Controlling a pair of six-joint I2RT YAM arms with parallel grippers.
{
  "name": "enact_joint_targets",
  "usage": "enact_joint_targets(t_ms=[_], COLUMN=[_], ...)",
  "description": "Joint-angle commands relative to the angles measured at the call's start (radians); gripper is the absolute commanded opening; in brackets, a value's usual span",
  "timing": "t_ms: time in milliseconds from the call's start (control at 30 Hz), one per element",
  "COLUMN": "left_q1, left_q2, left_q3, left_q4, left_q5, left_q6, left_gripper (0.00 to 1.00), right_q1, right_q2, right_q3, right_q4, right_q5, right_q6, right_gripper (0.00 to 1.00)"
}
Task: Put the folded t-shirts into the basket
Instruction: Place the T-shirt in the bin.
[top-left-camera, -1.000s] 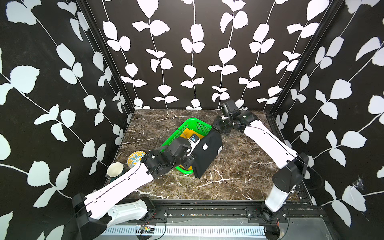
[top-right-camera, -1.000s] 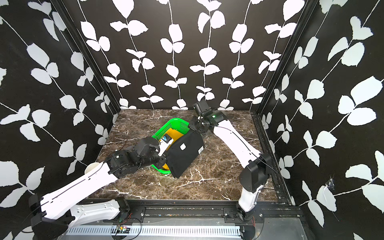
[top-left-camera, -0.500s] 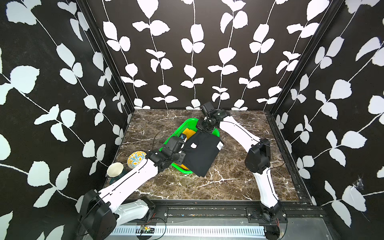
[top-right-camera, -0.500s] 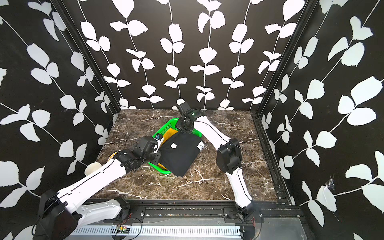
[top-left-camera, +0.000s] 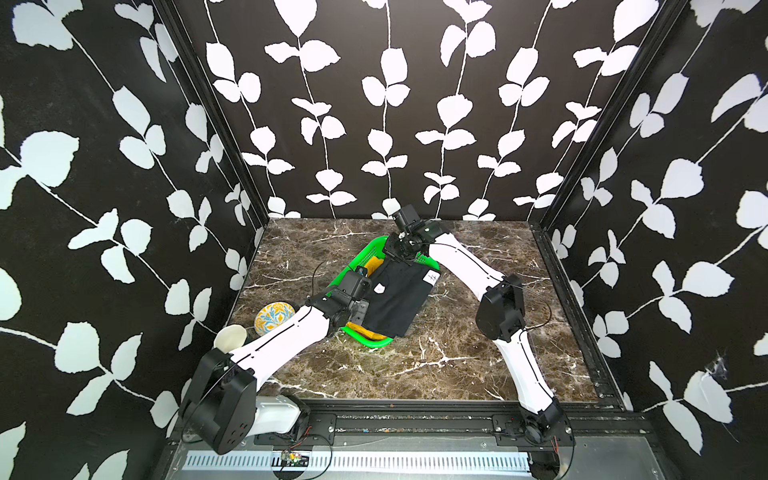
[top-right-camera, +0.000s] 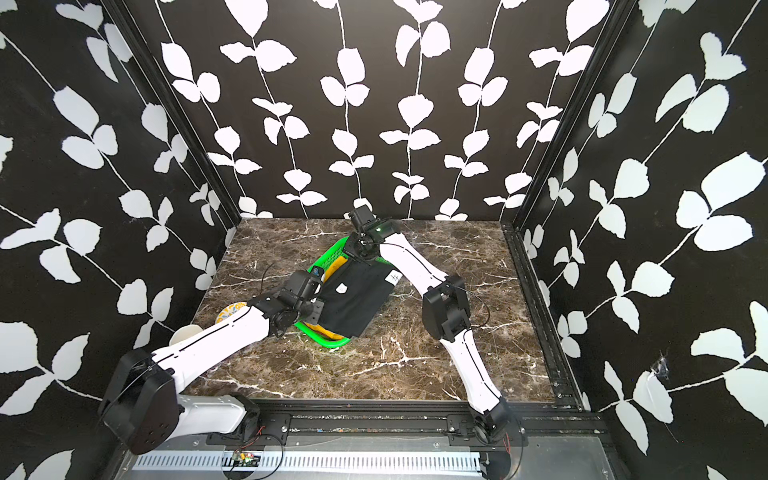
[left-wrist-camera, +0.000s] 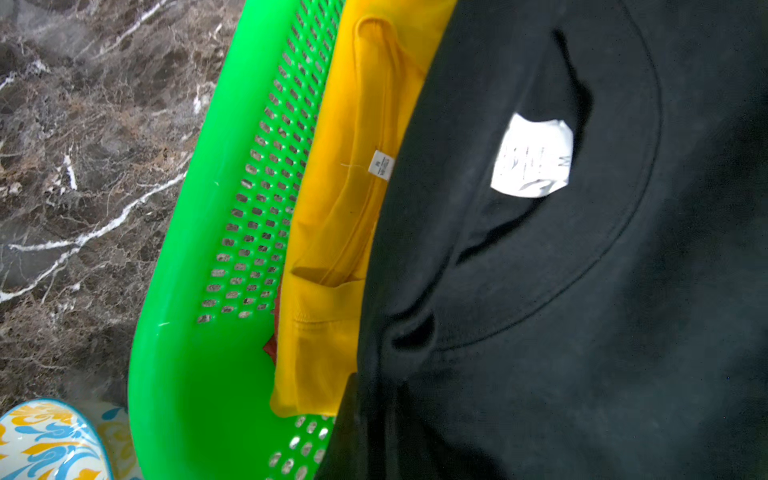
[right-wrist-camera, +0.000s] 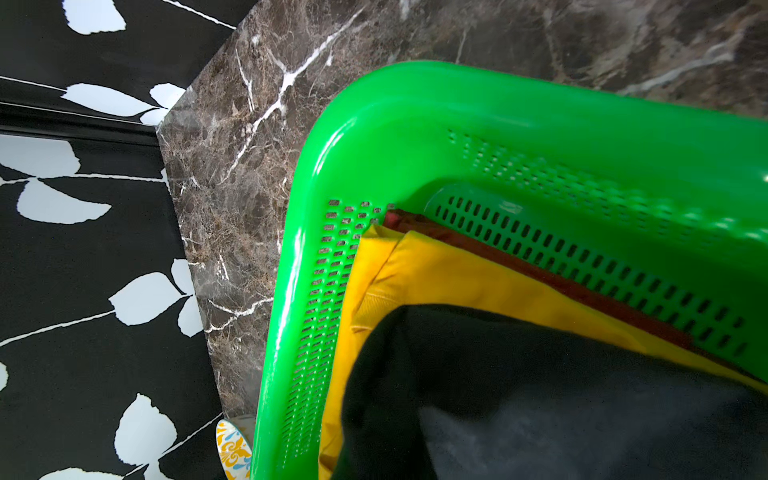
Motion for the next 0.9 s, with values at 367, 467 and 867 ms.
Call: enact_joint_targets(t_ms=[367, 467, 867], left_q1=[0.015, 0.018, 0.022], left_q2=[0.096, 0.099, 0.037], left_q3=[0.041, 0.054, 0.076], left_q4=[0.017, 0.019, -0.010], left_q5=[-0.163, -0.210, -0.154], left_q6=[0.084, 0.093, 0.059], left_gripper=[0.00, 0.00, 0.45], right_q1=[-0.038, -0.042, -0.080], right_q2=[0.027, 0.021, -0.082], right_q3=[0.027, 0.025, -0.185], right_q4=[0.126, 0.139, 0.364], right_q5=[0.024, 0.025, -0.092], right_q6=[0.042, 0.041, 0.023], right_gripper=[0.00, 0.00, 0.29])
